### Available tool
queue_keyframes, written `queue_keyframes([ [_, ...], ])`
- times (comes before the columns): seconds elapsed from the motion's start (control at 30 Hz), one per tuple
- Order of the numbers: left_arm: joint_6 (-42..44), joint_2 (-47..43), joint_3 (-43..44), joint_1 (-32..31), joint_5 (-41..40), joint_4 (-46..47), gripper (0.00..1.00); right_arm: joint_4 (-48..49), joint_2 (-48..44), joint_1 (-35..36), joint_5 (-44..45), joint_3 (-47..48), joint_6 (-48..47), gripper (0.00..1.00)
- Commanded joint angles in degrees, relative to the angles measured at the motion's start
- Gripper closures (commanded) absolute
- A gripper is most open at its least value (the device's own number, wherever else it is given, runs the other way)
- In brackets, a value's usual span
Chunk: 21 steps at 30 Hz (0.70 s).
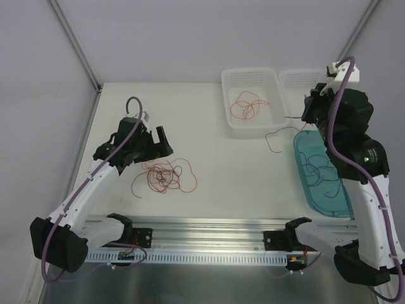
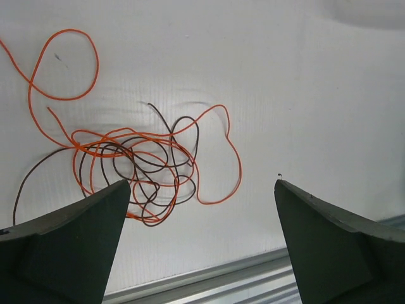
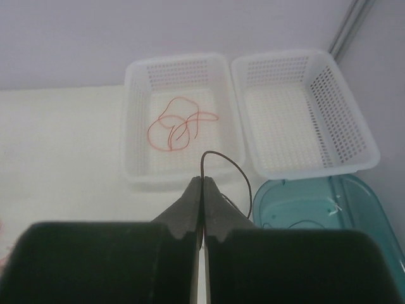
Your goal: Untangle the cables
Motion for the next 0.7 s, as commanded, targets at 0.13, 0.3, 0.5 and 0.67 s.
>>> queue_keyframes([
  [0.13,12.3,-0.6,3.2,1.8,2.9,-11.0,0.01,10.9,8.4,-12.9,-2.1,11.3,-1.5,0.99],
  [0.3,14.3,-5.5,-4.0,2.0,-3.1,-7.4,0.01,15.5,17.3,-21.9,-6.0,16.7,0.8,0.99],
  [0.5,14.1,-11.9,-5.5,2.1,-13.0,-6.1,0.01,23.8,26.1,-28.0,-7.4,18.6,0.6,0.99],
  [0.67,13.9,-13.9,-6.9,2.2,-13.7,-6.0,0.01,27.5,36.8,-34.3,-11.9,21.4,3.8,0.99],
])
